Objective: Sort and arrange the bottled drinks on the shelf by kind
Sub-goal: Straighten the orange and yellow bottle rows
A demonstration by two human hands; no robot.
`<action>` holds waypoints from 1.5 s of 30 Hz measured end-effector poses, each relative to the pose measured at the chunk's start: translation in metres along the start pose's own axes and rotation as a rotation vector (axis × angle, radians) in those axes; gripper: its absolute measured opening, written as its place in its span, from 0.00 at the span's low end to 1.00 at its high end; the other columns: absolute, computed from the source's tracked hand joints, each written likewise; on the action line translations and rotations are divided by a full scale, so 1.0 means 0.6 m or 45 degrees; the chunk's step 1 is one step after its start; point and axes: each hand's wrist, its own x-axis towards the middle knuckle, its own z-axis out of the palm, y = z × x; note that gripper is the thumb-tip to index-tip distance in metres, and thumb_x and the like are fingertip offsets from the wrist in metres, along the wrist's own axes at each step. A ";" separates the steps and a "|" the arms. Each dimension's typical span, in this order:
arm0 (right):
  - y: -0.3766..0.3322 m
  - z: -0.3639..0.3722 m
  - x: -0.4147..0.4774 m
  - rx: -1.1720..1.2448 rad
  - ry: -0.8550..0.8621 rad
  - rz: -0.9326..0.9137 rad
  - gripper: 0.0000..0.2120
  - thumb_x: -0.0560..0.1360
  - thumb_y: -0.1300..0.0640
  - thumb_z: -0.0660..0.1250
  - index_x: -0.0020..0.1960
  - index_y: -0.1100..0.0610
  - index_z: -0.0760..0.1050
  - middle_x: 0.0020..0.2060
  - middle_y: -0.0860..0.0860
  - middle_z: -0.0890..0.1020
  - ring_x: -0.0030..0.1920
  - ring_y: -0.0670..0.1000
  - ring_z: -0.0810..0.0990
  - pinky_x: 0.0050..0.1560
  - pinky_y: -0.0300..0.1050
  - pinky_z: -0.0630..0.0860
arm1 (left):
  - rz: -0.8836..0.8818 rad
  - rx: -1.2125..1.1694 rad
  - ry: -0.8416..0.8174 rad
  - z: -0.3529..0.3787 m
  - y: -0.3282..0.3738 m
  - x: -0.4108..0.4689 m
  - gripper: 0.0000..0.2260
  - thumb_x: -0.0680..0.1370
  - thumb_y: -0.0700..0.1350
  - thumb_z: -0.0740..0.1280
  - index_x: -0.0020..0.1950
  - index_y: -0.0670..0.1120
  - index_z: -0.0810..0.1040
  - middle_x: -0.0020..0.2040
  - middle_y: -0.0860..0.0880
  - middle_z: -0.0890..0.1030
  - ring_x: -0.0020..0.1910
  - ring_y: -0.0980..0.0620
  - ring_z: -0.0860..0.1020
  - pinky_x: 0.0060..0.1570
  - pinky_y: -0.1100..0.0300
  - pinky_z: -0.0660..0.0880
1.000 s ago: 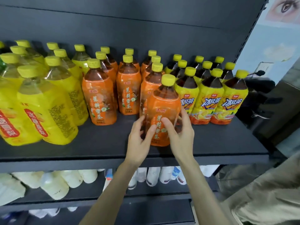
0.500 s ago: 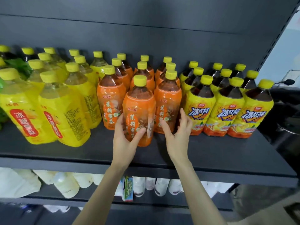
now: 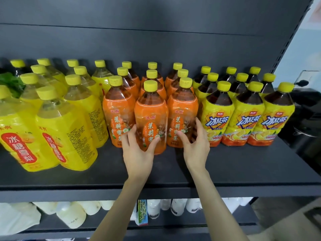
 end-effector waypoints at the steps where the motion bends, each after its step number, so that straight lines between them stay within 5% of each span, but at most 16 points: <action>1: 0.001 -0.001 0.000 0.007 0.000 0.004 0.35 0.72 0.47 0.73 0.74 0.55 0.64 0.68 0.54 0.73 0.67 0.54 0.72 0.63 0.58 0.74 | 0.006 0.025 0.001 0.003 0.002 0.003 0.35 0.69 0.58 0.73 0.70 0.45 0.66 0.66 0.45 0.68 0.66 0.45 0.69 0.59 0.42 0.74; 6: 0.001 -0.007 0.002 0.008 -0.027 -0.010 0.36 0.72 0.47 0.71 0.74 0.57 0.63 0.69 0.55 0.73 0.69 0.54 0.72 0.65 0.57 0.73 | 0.011 0.092 -0.015 0.011 -0.001 0.013 0.35 0.71 0.56 0.71 0.73 0.44 0.64 0.68 0.43 0.67 0.68 0.44 0.68 0.62 0.43 0.73; 37: 0.003 -0.002 0.007 0.054 -0.074 0.041 0.34 0.74 0.50 0.71 0.74 0.58 0.62 0.69 0.55 0.72 0.70 0.54 0.70 0.67 0.56 0.71 | 0.209 0.423 0.021 0.012 0.010 0.044 0.26 0.71 0.50 0.74 0.62 0.35 0.76 0.52 0.37 0.80 0.45 0.39 0.82 0.36 0.48 0.78; 45: 0.000 -0.011 0.008 0.053 -0.168 0.066 0.35 0.74 0.49 0.71 0.76 0.56 0.60 0.71 0.53 0.70 0.71 0.52 0.68 0.69 0.55 0.69 | 0.270 0.406 0.142 0.000 0.000 0.036 0.26 0.71 0.50 0.75 0.62 0.37 0.75 0.54 0.36 0.76 0.54 0.38 0.76 0.46 0.46 0.77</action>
